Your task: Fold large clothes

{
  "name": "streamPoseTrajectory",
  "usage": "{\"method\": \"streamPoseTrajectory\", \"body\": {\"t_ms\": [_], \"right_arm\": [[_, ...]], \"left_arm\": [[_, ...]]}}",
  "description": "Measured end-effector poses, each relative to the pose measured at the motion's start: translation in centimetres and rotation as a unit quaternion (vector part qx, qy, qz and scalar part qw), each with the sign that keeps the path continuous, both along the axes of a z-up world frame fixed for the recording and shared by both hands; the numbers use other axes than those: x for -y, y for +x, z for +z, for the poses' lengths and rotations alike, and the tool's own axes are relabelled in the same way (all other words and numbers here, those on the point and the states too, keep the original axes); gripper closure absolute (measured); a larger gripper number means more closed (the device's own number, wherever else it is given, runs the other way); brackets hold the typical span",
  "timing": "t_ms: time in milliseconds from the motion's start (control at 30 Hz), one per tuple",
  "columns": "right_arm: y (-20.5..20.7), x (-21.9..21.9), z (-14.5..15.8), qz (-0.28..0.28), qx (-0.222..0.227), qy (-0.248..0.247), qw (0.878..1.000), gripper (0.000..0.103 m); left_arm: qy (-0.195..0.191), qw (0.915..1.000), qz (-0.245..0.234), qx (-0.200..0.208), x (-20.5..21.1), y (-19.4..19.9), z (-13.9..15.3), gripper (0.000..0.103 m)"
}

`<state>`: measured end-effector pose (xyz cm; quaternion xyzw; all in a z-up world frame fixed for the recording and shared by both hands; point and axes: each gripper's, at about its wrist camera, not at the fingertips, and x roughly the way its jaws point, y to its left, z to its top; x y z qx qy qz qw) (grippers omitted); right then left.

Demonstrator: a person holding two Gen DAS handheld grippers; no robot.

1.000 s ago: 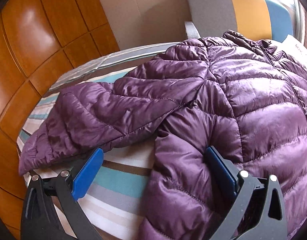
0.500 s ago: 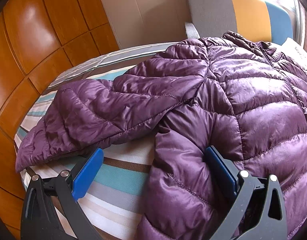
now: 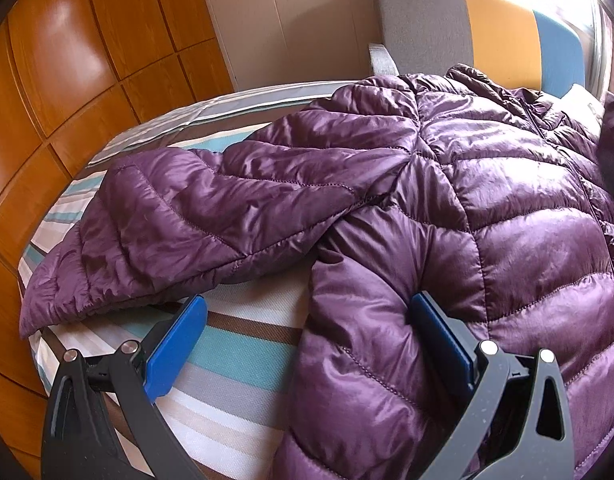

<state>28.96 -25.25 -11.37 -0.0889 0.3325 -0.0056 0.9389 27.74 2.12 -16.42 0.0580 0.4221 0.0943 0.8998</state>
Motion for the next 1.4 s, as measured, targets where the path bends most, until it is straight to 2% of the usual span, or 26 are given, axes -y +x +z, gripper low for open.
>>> {"method": "streamPoseTrajectory", "body": {"t_ms": [100, 233, 333, 367, 400, 467, 567, 633, 700, 767, 867, 967, 1000, 1100, 1167, 1300, 1367, 1400], "right_arm": [[0.5, -2.5, -0.3, 0.035, -0.002, -0.007, 0.999, 0.092], [1.5, -3.8, -0.6, 0.054, -0.009, -0.006, 0.998, 0.092], [2.7, -4.3, -1.3, 0.079, -0.043, -0.004, 0.996, 0.090], [2.8, -4.5, -1.6, 0.088, -0.054, -0.004, 0.995, 0.082], [2.7, -4.7, -1.9, 0.101, -0.067, 0.001, 0.993, 0.066], [1.8, -4.8, -1.8, 0.114, -0.067, 0.003, 0.991, 0.046], [-0.7, -4.3, -0.6, 0.133, -0.041, 0.020, 0.990, 0.044], [-2.2, -2.8, 0.3, 0.126, -0.033, 0.037, 0.991, 0.044], [-3.4, -0.9, 1.2, 0.102, -0.019, 0.061, 0.993, 0.044], [-4.6, 1.9, 2.0, 0.052, 0.003, 0.087, 0.995, 0.044], [-5.6, 6.8, 2.6, -0.051, 0.018, 0.098, 0.994, 0.045], [-6.7, 12.0, 2.4, -0.160, 0.018, 0.108, 0.981, 0.053], [-7.2, 14.2, 2.1, -0.201, 0.016, 0.123, 0.972, 0.054], [-8.0, 18.4, 1.5, -0.270, 0.018, 0.171, 0.947, 0.055], [-8.1, 19.0, 1.0, -0.286, 0.019, 0.179, 0.941, 0.055], [-7.4, 19.7, 0.6, -0.286, 0.007, 0.150, 0.947, 0.063], [-7.0, 19.6, 0.4, -0.279, 0.000, 0.144, 0.949, 0.064], [-6.7, 19.3, 0.2, -0.275, -0.004, 0.138, 0.951, 0.070]], "left_arm": [[0.001, 1.0000, 0.000, 0.000, 0.1, 0.0, 0.0, 0.002], [0.001, 1.0000, 0.000, 0.000, 0.1, 0.0, 0.0, 0.002], [0.002, 1.0000, 0.000, 0.000, 0.1, 0.0, 0.0, 0.002], [0.002, 1.0000, 0.000, 0.000, 0.1, 0.0, 0.0, 0.002], [0.002, 1.0000, 0.000, 0.000, 0.0, 0.0, 0.0, 0.002], [0.002, 1.0000, 0.000, 0.000, 0.0, 0.0, 0.0, 0.002], [0.003, 1.0000, 0.000, 0.000, 0.0, 0.0, 0.0, 0.002], [0.004, 1.0000, 0.001, 0.001, 0.1, -0.1, 0.0, 0.002], [0.010, 0.9999, 0.002, 0.002, 0.2, -0.1, 0.2, 0.002], [0.023, 0.9997, -0.001, 0.006, 0.7, -0.3, 0.6, 0.002], [0.044, 0.9988, -0.017, 0.014, 1.8, -0.5, 1.3, 0.002], [0.031, 0.9987, -0.033, 0.023, 2.6, -0.5, 2.7, 0.002], [0.019, 0.9987, -0.037, 0.030, 2.9, -0.4, 3.4, 0.002], [-0.024, 0.9971, -0.053, 0.048, 3.7, 0.2, 5.3, 0.002], [-0.052, 0.9952, -0.064, 0.054, 4.7, 1.6, 6.6, 0.002], [-0.090, 0.9910, -0.082, 0.056, 7.5, 4.5, 7.6, 0.004], [-0.094, 0.9897, -0.096, 0.050, 9.2, 6.0, 7.3, 0.015], [-0.092, 0.9891, -0.108, 0.039, 10.6, 7.1, 6.8, 0.021]]}}
